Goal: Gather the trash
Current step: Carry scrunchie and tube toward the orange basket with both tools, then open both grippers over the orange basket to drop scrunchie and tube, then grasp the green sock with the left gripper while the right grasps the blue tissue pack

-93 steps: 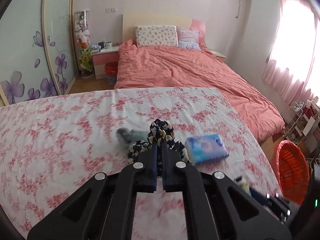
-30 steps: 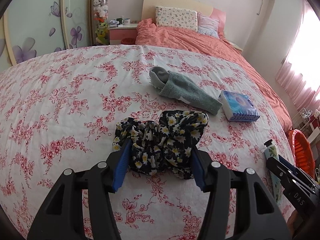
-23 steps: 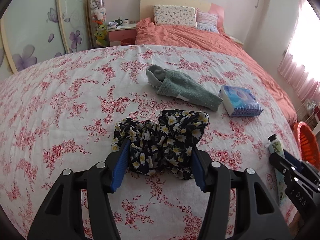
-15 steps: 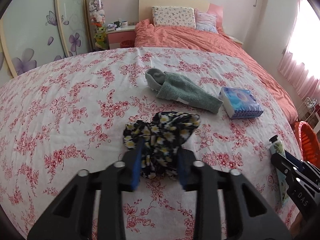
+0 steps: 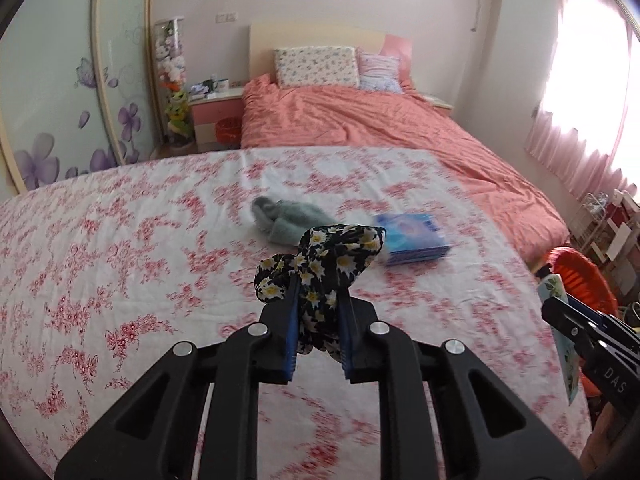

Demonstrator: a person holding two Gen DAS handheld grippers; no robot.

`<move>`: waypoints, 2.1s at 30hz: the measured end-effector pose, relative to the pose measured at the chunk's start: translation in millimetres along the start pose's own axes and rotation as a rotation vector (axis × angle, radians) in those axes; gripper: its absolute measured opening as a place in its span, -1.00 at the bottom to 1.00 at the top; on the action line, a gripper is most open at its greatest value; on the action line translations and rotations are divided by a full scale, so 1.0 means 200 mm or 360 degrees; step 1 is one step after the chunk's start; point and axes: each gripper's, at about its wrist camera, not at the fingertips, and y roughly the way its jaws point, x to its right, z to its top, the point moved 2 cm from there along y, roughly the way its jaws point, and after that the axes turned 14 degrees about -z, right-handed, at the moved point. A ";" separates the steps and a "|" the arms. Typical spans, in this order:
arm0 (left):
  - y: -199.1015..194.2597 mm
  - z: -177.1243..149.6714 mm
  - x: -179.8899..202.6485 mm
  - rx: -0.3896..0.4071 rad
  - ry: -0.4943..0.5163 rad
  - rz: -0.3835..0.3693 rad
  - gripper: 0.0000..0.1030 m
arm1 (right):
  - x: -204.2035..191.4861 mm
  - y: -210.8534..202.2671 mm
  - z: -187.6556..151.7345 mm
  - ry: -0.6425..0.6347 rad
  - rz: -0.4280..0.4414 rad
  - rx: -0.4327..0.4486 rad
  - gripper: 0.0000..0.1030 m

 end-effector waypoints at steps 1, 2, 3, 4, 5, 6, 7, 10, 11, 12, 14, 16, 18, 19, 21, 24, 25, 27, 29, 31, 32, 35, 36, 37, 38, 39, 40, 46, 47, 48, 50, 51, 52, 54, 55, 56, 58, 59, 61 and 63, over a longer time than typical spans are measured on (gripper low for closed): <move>-0.02 0.01 0.04 0.0007 0.0018 -0.0030 -0.68 | 0.03 -0.04 0.01 0.0014 -0.0008 0.0021 -0.46; -0.04 0.01 0.09 0.0014 0.0036 -0.0056 -0.68 | 0.06 -0.08 0.01 0.0031 -0.0020 0.0043 -0.46; -0.06 0.02 0.14 0.0024 0.0056 -0.0085 -0.68 | 0.08 -0.11 0.01 0.0042 -0.0029 0.0056 -0.46; -0.07 0.03 0.17 0.0029 0.0069 -0.0104 -0.67 | 0.12 -0.15 0.01 0.0061 -0.0046 0.0077 -0.46; -0.09 0.03 0.21 0.0038 0.0088 -0.0131 -0.68 | 0.16 -0.19 0.01 0.0080 -0.0065 0.0099 -0.46; -0.11 0.03 0.26 0.0045 0.0109 -0.0157 -0.68 | 0.19 -0.22 0.01 0.0099 -0.0082 0.0119 -0.46; -0.12 0.04 0.31 0.0050 0.0129 -0.0182 -0.68 | 0.22 -0.24 0.01 0.0113 -0.0097 0.0134 -0.46; -0.14 0.03 0.43 0.0055 0.0183 -0.0252 -0.68 | 0.35 -0.33 0.01 0.0175 -0.0146 0.0187 -0.46; -0.14 0.03 0.48 0.0054 0.0201 -0.0285 -0.68 | 0.39 -0.35 0.01 0.0193 -0.0159 0.0199 -0.46; -0.14 0.03 0.52 0.0050 0.0211 -0.0309 -0.68 | 0.43 -0.37 0.01 0.0218 -0.0178 0.0214 -0.46; -0.13 0.03 0.62 0.0041 0.0239 -0.0381 -0.68 | 0.54 -0.41 0.01 0.0277 -0.0218 0.0242 -0.46; -0.11 0.02 0.71 0.0031 0.0273 -0.0442 -0.68 | 0.63 -0.42 0.01 0.0328 -0.0250 0.0253 -0.46; -0.08 0.01 0.81 0.0010 0.0309 -0.0503 -0.68 | 0.74 -0.42 0.01 0.0391 -0.0279 0.0252 -0.46; -0.06 0.01 0.87 -0.0003 0.0327 -0.0536 -0.68 | 0.78 -0.42 0.01 0.0413 -0.0290 0.0251 -0.46; -0.02 0.01 0.98 -0.0023 0.0368 -0.0606 -0.68 | 0.86 -0.41 0.01 0.0467 -0.0300 0.0256 -0.46; 0.06 0.00 1.10 -0.0051 0.0421 -0.0684 -0.67 | 0.98 -0.38 0.01 0.0533 -0.0300 0.0255 -0.46; 0.07 -0.01 1.12 -0.0059 0.0433 -0.0702 -0.67 | 1.02 -0.38 0.01 0.0550 -0.0307 0.0259 -0.46; 0.13 -0.01 1.21 -0.0091 0.0456 -0.0747 -0.67 | 1.08 -0.36 0.02 0.0579 -0.0312 0.0264 -0.46; 0.19 -0.02 1.26 -0.0119 0.0465 -0.0776 -0.62 | 1.14 -0.34 0.02 0.0609 -0.0313 0.0268 -0.46; 0.26 -0.03 1.30 -0.0149 0.0472 -0.0775 -0.50 | 1.21 -0.29 0.03 0.0628 -0.0320 0.0265 -0.45; 0.27 -0.05 1.31 -0.0152 0.0471 -0.0763 -0.37 | 1.22 -0.27 0.03 0.0634 -0.0313 0.0254 -0.42; 0.36 -0.07 1.30 -0.0201 0.0453 -0.0698 0.07 | 1.30 -0.18 0.01 0.0674 -0.0353 0.0200 -0.19; 0.37 -0.08 1.29 -0.0211 0.0447 -0.0689 0.09 | 1.31 -0.16 0.00 0.0679 -0.0361 0.0190 -0.12; 0.39 -0.09 1.26 -0.0222 0.0449 -0.0665 0.10 | 1.32 -0.14 -0.02 0.0684 -0.0365 0.0178 -0.11; 0.39 -0.10 1.25 -0.0227 0.0453 -0.0642 0.14 | 1.32 -0.13 -0.03 0.0685 -0.0368 0.0167 -0.10; 0.40 -0.11 1.22 -0.0232 0.0451 -0.0615 0.16 | 1.32 -0.11 -0.04 0.0683 -0.0373 0.0159 -0.07; 0.40 -0.12 1.20 -0.0235 0.0446 -0.0590 0.18 | 1.31 -0.10 -0.05 0.0673 -0.0382 0.0147 -0.06; 0.36 -0.11 0.98 -0.0212 0.0413 -0.0395 0.25 | 1.15 -0.06 -0.08 0.0547 -0.0400 0.0107 -0.03; 0.35 -0.09 0.91 -0.0199 0.0396 -0.0344 0.28 | 1.12 -0.05 -0.08 0.0529 -0.0398 0.0105 -0.02; 0.35 -0.08 0.85 -0.0190 0.0376 -0.0304 0.29 | 1.09 -0.05 -0.08 0.0509 -0.0391 0.0101 0.00; 0.34 -0.06 0.74 -0.0182 0.0330 -0.0214 0.30 | 1.02 -0.03 -0.08 0.0474 -0.0376 0.0091 0.02; 0.34 -0.04 0.66 -0.0179 0.0297 -0.0159 0.31 | 0.97 -0.02 -0.08 0.0449 -0.0366 0.0081 0.02; 0.34 -0.04 0.61 -0.0176 0.0272 -0.0123 0.31 | 0.94 -0.01 -0.08 0.0434 -0.0356 0.0074 0.02; 0.32 -0.01 0.47 -0.0159 0.0212 -0.0028 0.34 | 0.87 0.00 -0.08 0.0400 -0.0329 0.0060 0.02; 0.32 0.01 0.40 -0.0142 0.0181 0.0031 0.35 | 0.83 0.01 -0.08 0.0380 -0.0314 0.0054 0.02; 0.32 0.03 0.32 -0.0127 0.0149 0.0096 0.35 | 0.79 0.02 -0.08 0.0363 -0.0304 0.0049 0.02; 0.32 0.06 0.19 -0.0111 0.0071 0.0196 0.36 | 0.71 0.04 -0.08 0.0319 -0.0275 0.0035 0.02; 0.33 0.09 0.11 -0.0100 0.0023 0.0242 0.36 | 0.67 0.05 -0.09 0.0295 -0.0264 0.0029 0.02; 0.36 0.13 0.00 -0.0095 -0.0048 0.0319 0.36 | 0.61 0.07 -0.08 0.0257 -0.0251 0.0019 0.02; 0.40 0.17 -0.10 -0.0112 -0.0122 0.0369 0.36 | 0.55 0.09 -0.09 0.0220 -0.0240 0.0010 0.02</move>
